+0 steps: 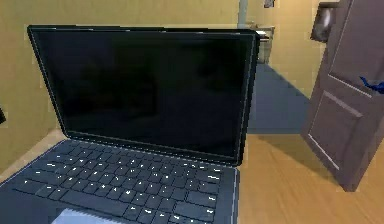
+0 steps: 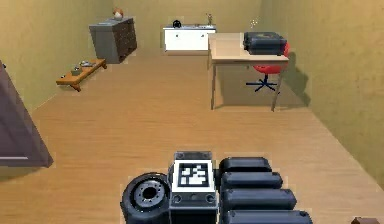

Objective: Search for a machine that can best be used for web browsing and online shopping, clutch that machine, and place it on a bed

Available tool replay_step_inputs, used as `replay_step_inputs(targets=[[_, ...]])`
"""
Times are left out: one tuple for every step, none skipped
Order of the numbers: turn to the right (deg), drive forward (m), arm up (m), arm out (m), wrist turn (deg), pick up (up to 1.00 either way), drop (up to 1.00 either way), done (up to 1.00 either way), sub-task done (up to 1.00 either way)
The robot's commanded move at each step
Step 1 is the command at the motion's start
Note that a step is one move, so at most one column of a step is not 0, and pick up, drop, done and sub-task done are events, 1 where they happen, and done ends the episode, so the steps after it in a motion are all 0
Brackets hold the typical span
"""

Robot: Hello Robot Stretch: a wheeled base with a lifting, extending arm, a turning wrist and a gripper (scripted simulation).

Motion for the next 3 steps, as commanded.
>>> replay_step_inputs(targets=[[-45.0,0.00,0.00,0.00,0.0,0.00,0.00,0.00,0.00],[-42.0,0.00,0.00,0.00,0.0,0.00,0.00,0.00,0.00],[0.0,0.75,0.00,0.00,0.0,0.00,0.00,0.00,0.00]])
